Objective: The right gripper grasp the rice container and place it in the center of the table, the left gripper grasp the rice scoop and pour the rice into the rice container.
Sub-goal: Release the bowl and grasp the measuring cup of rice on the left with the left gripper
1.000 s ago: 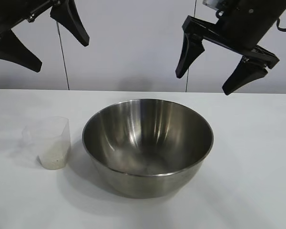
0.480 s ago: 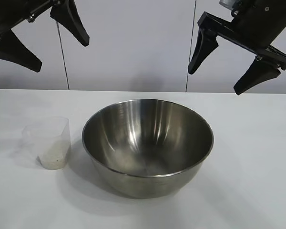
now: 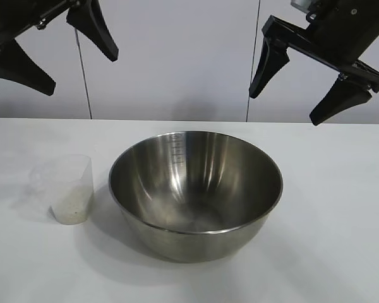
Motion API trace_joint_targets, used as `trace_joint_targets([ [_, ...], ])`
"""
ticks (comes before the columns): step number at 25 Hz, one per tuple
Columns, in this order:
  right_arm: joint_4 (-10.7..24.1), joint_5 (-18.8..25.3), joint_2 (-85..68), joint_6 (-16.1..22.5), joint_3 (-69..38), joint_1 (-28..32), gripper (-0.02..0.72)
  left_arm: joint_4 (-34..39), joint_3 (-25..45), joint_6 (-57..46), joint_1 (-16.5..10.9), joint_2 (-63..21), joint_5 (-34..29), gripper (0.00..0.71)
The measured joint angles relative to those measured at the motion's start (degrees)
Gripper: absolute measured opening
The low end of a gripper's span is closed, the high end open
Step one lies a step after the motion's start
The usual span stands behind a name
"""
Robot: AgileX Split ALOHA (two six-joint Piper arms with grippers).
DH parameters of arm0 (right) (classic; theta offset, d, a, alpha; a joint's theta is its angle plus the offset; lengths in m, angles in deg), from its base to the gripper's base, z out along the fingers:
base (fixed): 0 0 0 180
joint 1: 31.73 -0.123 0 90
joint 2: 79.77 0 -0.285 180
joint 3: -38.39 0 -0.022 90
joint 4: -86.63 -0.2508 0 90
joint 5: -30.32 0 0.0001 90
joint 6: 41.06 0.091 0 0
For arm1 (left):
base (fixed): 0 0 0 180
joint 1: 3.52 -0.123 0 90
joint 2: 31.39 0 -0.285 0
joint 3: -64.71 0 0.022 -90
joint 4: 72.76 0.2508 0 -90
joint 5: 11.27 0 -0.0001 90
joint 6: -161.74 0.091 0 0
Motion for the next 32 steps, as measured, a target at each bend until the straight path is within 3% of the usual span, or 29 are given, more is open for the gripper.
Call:
trace_joint_targets([
  [6,0.0,0.0,0.0,0.0,0.0,0.0,0.683,3.64,-0.35,1.55,0.3,-0.72,4.81,0.688],
  [10,0.1,0.06,0.0,0.0,0.0,0.0,0.683,12.54,5.07,1.93,1.78,-5.27,16.62,0.687],
  [14,0.16,0.07,0.0,-0.04,0.0,0.0,0.683,20.88,19.12,2.33,3.94,-9.87,37.73,0.687],
  [19,0.72,0.07,0.0,-0.22,0.0,0.0,0.683,31.09,37.63,5.28,4.39,-9.86,72.35,0.687],
  [25,1.12,0.07,0.0,-0.37,0.0,0.0,0.683,31.66,53.05,8.24,3.65,-5.89,102.29,0.608],
  [27,1.18,0.07,0.0,-0.55,0.0,0.0,0.683,29.79,57.21,8.36,3.65,-3.33,108.09,0.584],
  [32,1.3,0.07,0.0,-0.67,0.0,0.0,0.683,27.98,63.33,9.55,3.65,5.84,109.29,0.569],
])
